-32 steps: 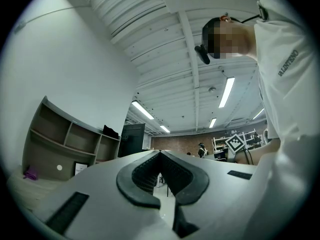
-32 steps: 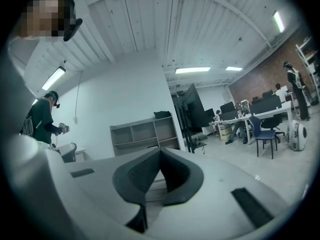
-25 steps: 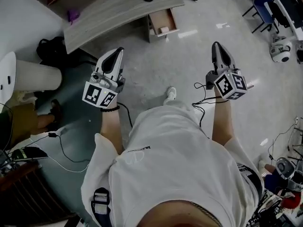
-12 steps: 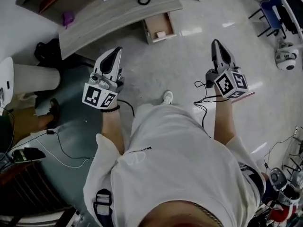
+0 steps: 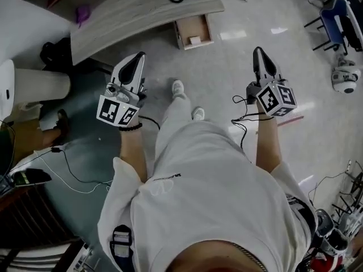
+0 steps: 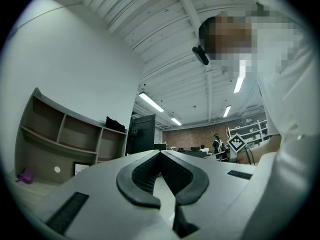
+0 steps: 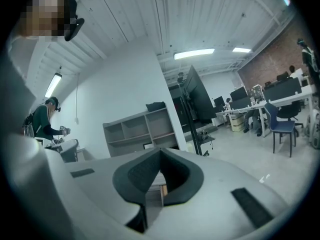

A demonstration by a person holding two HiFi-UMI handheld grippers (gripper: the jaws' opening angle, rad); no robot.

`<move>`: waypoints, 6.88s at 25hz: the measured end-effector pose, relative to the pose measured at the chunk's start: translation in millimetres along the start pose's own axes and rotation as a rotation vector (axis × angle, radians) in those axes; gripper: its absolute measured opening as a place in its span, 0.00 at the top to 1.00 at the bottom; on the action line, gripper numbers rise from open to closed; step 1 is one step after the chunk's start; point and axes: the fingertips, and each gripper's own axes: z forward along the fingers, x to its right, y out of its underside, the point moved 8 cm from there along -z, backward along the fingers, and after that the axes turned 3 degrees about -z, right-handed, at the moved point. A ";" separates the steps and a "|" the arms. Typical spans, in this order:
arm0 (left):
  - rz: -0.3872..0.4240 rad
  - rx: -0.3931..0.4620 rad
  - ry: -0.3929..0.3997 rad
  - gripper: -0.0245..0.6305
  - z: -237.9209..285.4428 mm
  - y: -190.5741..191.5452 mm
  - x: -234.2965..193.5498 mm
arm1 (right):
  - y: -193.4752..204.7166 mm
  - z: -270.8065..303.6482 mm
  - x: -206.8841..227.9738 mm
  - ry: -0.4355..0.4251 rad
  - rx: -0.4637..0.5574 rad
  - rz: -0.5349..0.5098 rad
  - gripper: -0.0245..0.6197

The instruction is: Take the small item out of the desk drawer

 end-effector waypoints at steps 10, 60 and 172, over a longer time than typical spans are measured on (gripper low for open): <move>-0.033 0.000 0.037 0.96 62.2 18.7 -63.0 | 11.8 69.3 16.6 0.054 -0.053 0.016 0.96; -0.217 -0.362 0.037 0.96 223.3 284.9 -215.1 | 196.0 357.2 47.3 -0.084 -0.472 0.004 0.96; -0.435 -0.474 -0.067 0.96 156.6 504.2 -237.2 | 529.8 459.8 85.1 0.029 -1.351 -0.243 0.50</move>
